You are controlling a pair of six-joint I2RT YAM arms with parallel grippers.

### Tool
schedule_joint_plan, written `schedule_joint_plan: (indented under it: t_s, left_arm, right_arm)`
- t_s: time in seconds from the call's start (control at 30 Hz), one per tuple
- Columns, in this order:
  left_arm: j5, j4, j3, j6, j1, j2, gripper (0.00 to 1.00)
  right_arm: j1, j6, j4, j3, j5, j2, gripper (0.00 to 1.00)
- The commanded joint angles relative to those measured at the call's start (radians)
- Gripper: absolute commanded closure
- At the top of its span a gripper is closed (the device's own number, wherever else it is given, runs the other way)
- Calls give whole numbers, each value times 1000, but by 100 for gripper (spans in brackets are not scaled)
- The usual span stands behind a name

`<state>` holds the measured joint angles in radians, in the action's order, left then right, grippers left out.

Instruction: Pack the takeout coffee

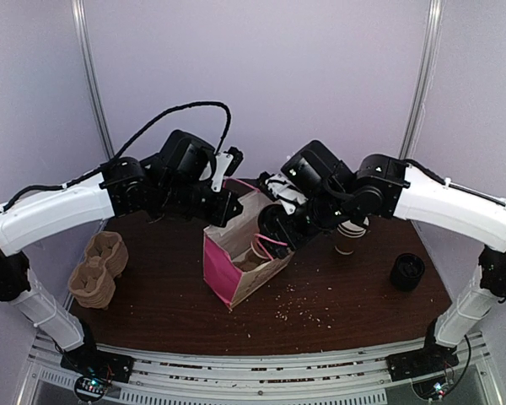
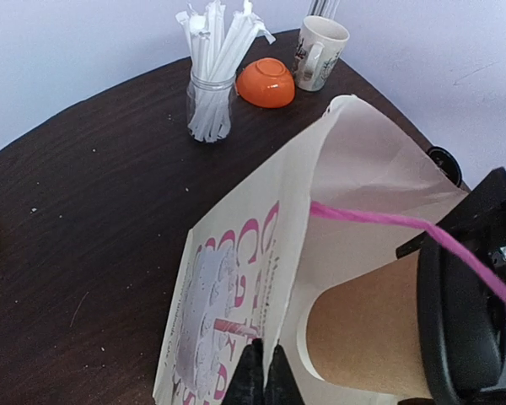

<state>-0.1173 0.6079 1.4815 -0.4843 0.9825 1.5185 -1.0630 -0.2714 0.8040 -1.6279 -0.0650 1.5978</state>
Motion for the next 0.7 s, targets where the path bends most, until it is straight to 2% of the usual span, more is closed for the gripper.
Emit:
schedule_joint_plan:
  t_s: [0.0,0.23,0.57,0.67]
  left_arm:
    - [-70,-58,-9,-56,23,-28,100]
    - [-109,-76,-38,-83,78,-44,100]
    - [-129,-76,-56,-73,186,9,100]
    - [-107,-102,-69,-21,224,27,100]
  right_arm:
    - [-23,-11,-174,166,-84,-128,14]
    - [-40,-71,-379,453,-145,-267,15]
    - [-96,-86,-599,722,-256,-418,15]
    - [-97,-101,-639,785,-256,-424,15]
